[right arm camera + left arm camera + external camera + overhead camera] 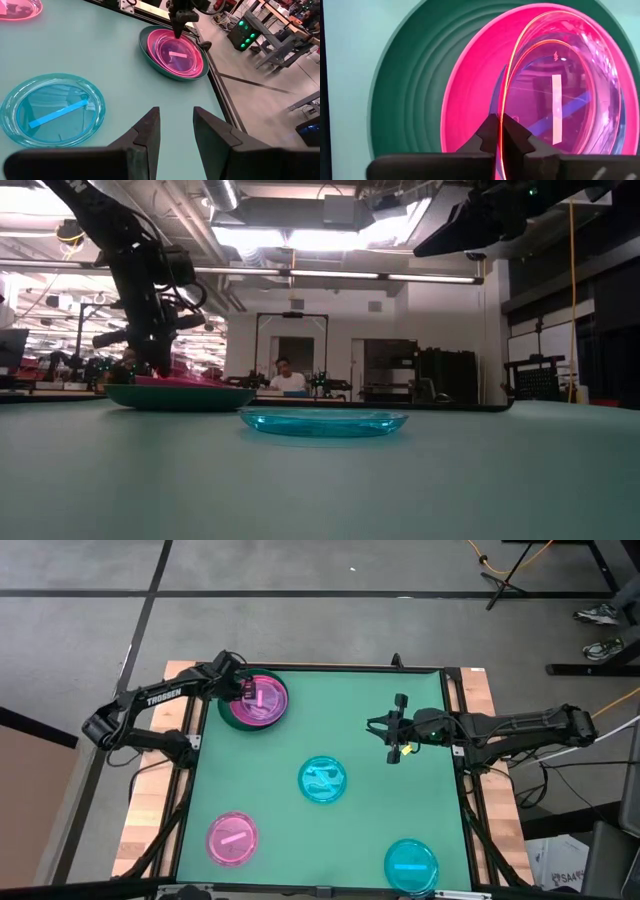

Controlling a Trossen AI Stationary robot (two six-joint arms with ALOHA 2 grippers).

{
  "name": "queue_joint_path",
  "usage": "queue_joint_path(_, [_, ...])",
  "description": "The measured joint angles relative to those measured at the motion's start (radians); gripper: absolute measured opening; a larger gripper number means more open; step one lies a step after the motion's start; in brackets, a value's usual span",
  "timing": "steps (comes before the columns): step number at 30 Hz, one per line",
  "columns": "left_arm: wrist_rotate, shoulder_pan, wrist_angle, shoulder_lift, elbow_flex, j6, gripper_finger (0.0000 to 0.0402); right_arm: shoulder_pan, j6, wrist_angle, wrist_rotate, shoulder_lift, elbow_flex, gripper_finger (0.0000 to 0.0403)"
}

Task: Stack plastic plates
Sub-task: Stack the right light pink plate on top of the blue plate

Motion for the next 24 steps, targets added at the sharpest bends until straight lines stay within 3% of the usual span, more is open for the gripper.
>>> queue_joint_path(10, [-0.002, 0.000, -0.004, 0.001, 0.000, 0.001, 0.0059, 0.000, 0.000, 0.000, 0.000, 0.000, 0.000, 0.0111])
queue_joint_path(24, [0.014, 0.000, -0.001, -0.019, 0.000, 0.017, 0.0065, 0.000, 0.000, -0.001, 0.000, 0.000, 0.000, 0.0111])
